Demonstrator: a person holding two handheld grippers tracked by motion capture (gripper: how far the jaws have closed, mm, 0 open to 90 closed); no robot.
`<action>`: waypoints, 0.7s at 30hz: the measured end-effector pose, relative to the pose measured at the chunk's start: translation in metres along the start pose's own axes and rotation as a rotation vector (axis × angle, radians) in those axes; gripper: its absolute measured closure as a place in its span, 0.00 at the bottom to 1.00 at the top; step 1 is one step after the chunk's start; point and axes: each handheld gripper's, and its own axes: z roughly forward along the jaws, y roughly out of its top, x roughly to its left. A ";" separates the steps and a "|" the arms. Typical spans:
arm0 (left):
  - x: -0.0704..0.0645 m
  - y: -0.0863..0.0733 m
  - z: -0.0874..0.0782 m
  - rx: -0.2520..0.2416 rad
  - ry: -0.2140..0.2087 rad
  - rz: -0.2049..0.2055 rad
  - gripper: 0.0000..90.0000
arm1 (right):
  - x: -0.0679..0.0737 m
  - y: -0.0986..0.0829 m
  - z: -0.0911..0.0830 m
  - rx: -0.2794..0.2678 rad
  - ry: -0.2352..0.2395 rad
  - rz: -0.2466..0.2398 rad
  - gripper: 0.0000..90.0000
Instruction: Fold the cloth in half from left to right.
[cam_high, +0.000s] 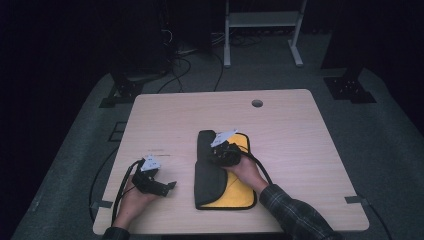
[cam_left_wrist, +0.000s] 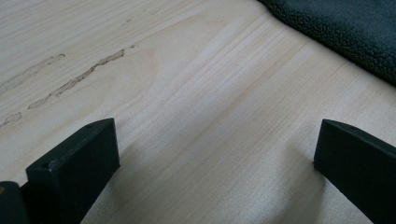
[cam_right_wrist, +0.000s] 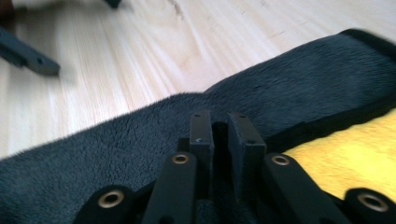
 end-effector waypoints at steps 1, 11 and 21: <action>0.000 0.000 0.000 0.000 0.000 0.000 0.00 | -0.002 0.001 -0.003 -0.006 0.000 0.002 0.90; 0.000 0.000 0.000 0.000 -0.001 0.002 0.00 | -0.021 0.007 -0.034 -0.090 -0.032 0.051 0.92; 0.000 0.000 0.000 0.000 -0.002 0.000 0.00 | -0.046 0.004 -0.061 -0.144 -0.089 0.106 0.93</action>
